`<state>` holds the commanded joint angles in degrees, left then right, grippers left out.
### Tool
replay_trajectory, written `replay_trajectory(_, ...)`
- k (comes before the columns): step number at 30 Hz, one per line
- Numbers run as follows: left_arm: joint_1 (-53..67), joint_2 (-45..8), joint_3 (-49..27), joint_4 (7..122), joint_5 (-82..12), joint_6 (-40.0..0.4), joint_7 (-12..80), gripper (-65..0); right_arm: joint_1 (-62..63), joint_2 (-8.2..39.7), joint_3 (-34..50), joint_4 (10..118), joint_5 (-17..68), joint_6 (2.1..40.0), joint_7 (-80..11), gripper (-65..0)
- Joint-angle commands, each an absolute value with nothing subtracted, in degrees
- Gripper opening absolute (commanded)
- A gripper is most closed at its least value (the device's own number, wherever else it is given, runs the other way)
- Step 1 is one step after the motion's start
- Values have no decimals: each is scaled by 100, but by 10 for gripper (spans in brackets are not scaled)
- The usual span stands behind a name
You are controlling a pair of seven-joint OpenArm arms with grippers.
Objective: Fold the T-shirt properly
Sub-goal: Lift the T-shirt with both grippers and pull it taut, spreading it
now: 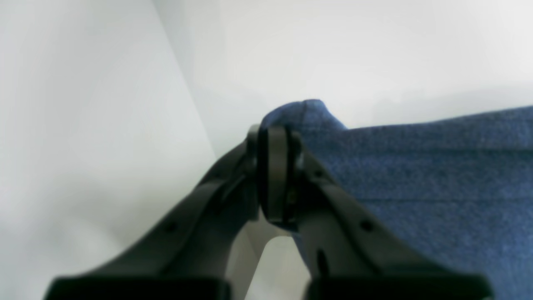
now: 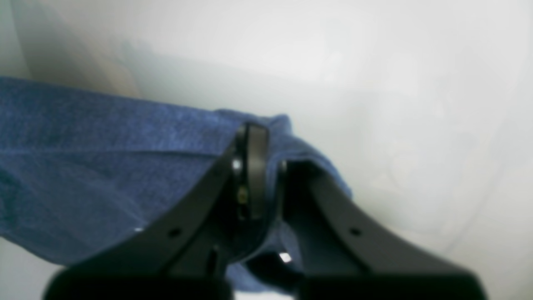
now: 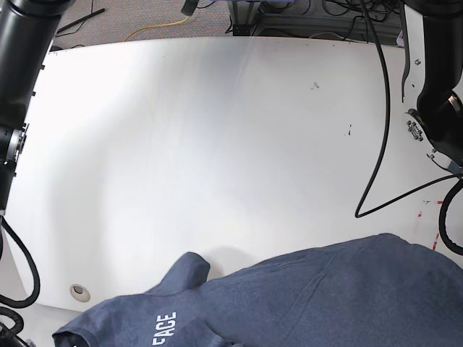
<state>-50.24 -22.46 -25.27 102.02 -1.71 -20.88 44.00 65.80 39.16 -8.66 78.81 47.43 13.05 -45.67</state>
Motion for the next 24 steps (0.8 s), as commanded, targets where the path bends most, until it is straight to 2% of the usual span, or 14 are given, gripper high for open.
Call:
replay_trajectory(6, -4374, -2202, -2554, 10369, -198, -2088, 4585, -650, 5798, 3943, -796, 7890, 5174, 1305, -4585, -650)
replay_trajectory(10, -3653, -1974, -2571, 10765, -198, -2088, 4602, -650, 4725, 4075, -198, 7890, 5754, 1305, -4585, -650)
replay_trajectory(15, -2791, -1842, -2580, 11064, -198, -2088, 4602, -650, 3644, 4066, 242, 8198, 5886, 1429, -4593, -650)
replay_trajectory(24, -1420, -1464, -2668, 11363, -215, -2088, 4593, -650, 1525, 3653, 1341, 9112, 5903, 1534, -4743, -650)
